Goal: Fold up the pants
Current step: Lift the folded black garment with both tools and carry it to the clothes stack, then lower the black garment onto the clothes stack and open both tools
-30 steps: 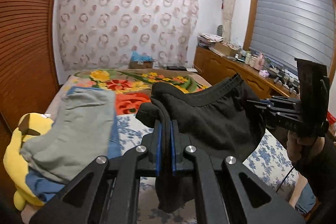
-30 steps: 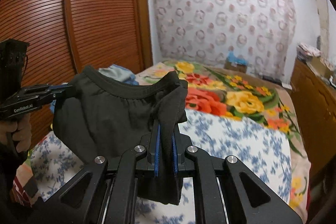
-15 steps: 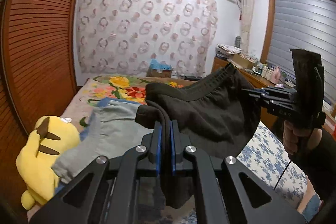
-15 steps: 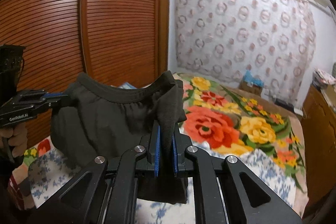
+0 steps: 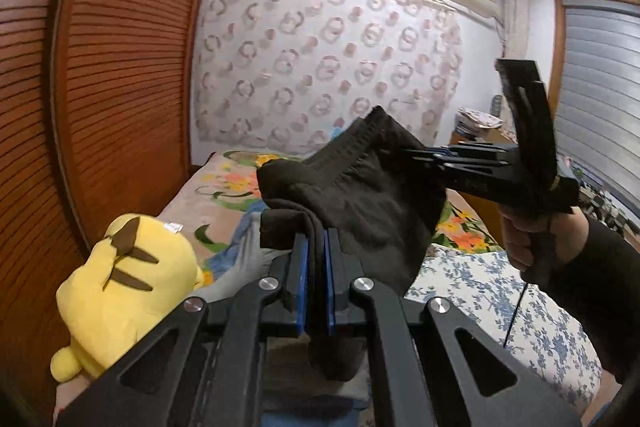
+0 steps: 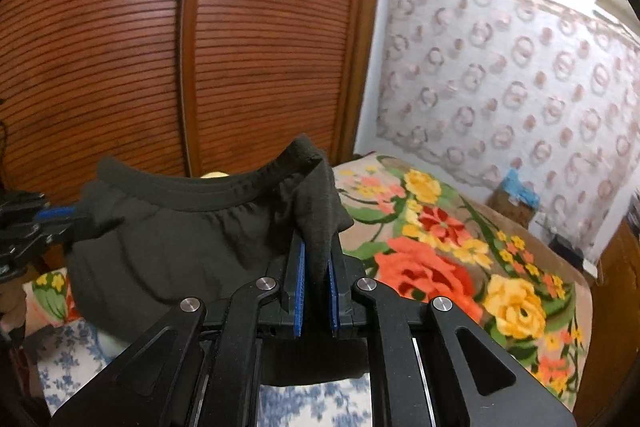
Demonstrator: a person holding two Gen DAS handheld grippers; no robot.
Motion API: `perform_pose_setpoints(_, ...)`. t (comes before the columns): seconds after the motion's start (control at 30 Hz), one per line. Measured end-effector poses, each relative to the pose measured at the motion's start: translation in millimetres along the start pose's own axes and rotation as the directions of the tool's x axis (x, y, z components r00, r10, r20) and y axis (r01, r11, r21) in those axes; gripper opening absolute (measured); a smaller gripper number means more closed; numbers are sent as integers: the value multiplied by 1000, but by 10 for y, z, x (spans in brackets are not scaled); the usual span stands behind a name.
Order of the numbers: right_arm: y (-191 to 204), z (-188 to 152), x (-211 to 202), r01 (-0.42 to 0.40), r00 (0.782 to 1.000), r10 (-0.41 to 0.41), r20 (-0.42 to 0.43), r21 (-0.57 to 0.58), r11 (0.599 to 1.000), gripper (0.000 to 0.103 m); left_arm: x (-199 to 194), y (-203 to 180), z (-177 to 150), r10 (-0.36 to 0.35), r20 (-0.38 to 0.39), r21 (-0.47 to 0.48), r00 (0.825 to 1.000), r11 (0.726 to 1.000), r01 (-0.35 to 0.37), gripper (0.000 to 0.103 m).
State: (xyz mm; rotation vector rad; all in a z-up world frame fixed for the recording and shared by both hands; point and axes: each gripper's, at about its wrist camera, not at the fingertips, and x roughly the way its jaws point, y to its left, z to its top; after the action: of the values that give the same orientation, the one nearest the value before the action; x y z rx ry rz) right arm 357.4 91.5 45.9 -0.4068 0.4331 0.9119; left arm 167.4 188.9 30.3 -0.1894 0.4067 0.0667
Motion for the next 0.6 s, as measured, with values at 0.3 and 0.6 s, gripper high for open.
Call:
perform_pose_setpoints(0.3, 311, 156, 630, -98, 995, 96, -41, -55, 994, 7, -23, 139, -204, 67, -48, -43, 997, 997, -69, 4)
perform_pose_setpoints(0.6, 407, 170, 868, -100, 992, 98, -81, -22, 995, 22, 58, 206, -327, 106, -107, -50, 989, 992, -112, 5)
